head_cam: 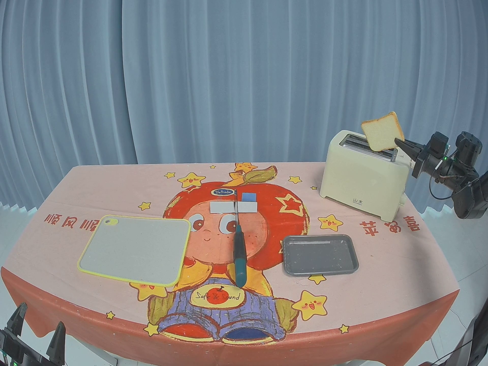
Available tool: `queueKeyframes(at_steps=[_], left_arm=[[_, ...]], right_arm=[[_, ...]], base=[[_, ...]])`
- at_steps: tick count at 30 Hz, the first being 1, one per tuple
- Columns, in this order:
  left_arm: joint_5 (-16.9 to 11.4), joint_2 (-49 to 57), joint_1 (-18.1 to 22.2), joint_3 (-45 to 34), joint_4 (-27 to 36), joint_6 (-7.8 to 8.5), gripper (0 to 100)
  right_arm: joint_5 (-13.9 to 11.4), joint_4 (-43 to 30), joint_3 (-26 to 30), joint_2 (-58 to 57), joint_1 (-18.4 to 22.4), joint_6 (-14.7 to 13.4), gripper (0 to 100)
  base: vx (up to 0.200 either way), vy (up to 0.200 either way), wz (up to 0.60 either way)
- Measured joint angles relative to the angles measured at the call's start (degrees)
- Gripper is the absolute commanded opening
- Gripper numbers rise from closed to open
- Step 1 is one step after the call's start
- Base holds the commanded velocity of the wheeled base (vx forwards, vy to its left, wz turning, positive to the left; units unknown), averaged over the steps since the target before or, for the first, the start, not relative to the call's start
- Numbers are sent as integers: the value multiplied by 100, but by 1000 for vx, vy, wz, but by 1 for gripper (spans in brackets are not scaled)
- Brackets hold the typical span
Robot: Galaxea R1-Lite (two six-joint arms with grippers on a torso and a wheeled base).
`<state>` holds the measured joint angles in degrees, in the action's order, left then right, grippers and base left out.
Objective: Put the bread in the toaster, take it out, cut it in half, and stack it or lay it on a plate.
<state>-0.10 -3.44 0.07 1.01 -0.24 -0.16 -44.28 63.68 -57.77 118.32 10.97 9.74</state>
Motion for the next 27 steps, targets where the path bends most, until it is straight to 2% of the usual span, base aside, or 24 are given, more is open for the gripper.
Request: queueKeyframes(at_steps=[27], left_arm=[[0, 0, 0, 0, 0, 0, 100]], right_arm=[[-20, 45, 278, 26, 118, 27, 0]], base=[[0, 0, 0]])
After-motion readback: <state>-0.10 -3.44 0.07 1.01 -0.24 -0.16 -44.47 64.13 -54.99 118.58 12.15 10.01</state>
